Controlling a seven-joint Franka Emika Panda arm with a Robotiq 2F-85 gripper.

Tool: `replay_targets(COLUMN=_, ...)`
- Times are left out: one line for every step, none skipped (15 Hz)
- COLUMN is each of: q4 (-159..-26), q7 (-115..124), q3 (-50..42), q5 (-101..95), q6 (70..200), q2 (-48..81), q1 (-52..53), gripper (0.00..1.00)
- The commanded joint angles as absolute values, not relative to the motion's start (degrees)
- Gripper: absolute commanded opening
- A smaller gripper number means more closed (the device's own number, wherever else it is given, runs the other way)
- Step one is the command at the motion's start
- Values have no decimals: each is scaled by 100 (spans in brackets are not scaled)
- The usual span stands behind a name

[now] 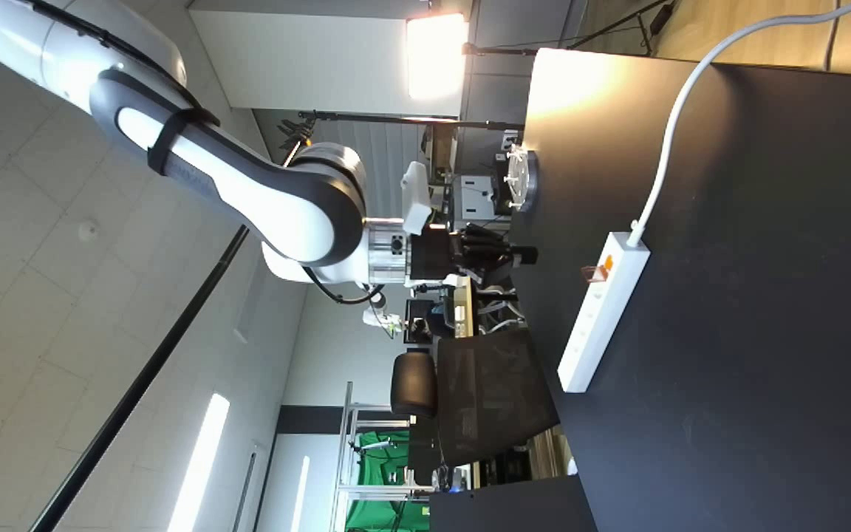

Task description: Switch off the extension cord

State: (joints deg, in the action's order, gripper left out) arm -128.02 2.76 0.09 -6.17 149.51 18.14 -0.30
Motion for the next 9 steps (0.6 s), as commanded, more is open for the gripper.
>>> replay_targets(q4=-12370, q7=206, q3=13, q5=-395, q6=15021, q2=2338, q1=-6, gripper=0)
replay_targets(q4=-12275, q7=162, q3=-5, q5=-441, q6=14863, q2=2433, q1=9, gripper=0)
replay_targets(q4=-12209, q7=11, q3=23, q5=-448, q6=14747, q2=2490, q1=-20, gripper=0)
replay_targets(q4=-12485, q7=143, q3=-31, q5=-482, q6=14969, q2=2327, q1=25, gripper=1)
replay_targets(q4=-12418, q7=82, q3=-27, q5=-484, q6=14945, q2=2412, q1=20, gripper=1)
replay_targets(q4=-12371, q7=55, q3=-26, q5=-484, q6=14935, q2=2467, q1=19, gripper=1)
replay_targets(q4=-12346, q7=43, q3=-25, q5=-485, q6=14929, q2=2492, q1=18, gripper=1)
replay_targets(q4=-12337, q7=37, q3=-24, q5=-485, q6=14920, q2=2497, q1=17, gripper=1)
replay_targets(q4=-12328, q7=31, q3=-24, q5=-486, q6=14909, q2=2497, q1=17, gripper=1)
